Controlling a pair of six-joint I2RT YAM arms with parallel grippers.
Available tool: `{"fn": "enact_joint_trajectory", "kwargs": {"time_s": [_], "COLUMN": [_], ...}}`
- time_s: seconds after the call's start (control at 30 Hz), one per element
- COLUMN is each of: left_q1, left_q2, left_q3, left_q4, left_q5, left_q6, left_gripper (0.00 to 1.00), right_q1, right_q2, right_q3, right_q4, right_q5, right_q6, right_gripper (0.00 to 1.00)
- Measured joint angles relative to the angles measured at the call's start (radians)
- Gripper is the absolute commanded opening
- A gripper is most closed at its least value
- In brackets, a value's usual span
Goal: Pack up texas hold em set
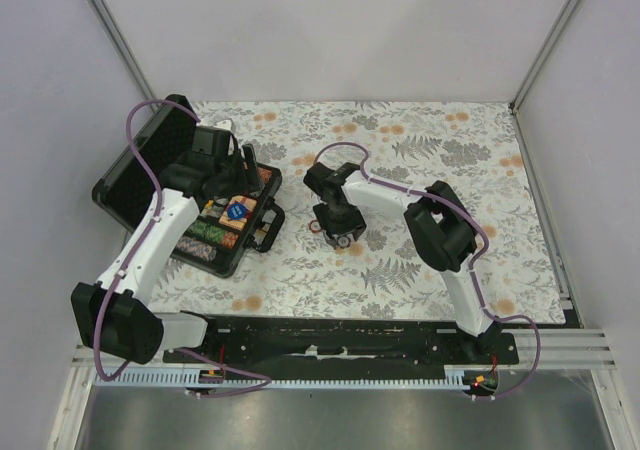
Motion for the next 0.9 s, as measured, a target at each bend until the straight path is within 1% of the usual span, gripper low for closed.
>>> {"fn": "enact_joint_trajectory", "kwargs": {"time_s": [0.33,0.47,0.63,0.73,0.9], "left_q1": [0.0,0.0,0.0,0.0,0.0], "left_q2": [0.007,0.015,0.019,0.019,0.019], "left_q3": [0.0,0.0,0.0,0.0,0.0], "left_q4": [0.002,0.002,0.003,0.003,0.004], "left_q5": [0.0,0.0,0.0,0.001,0.003], "left_q6": [0.0,0.0,0.0,0.0,0.0], "left_gripper": [0.74,0.74,0.74,0.74,0.74], "right_q1": [0.0,0.001,0.004,0.004,0.004], "right_q2": [0.006,0.006,0.006,0.006,0.004], "right_q3": [0.009,0.005,0.005,0.005,0.005], "right_q4": [0.002,0.015,0.027,0.027,0.027], "right_q5": [-0.001,-0.018,-0.023,-0.024,-0.018], "right_q6": [-0.039,-0.079,-0.105,-0.11,-0.107], "right_gripper": [0.65,0.58,0.44,0.42,0.42]}}
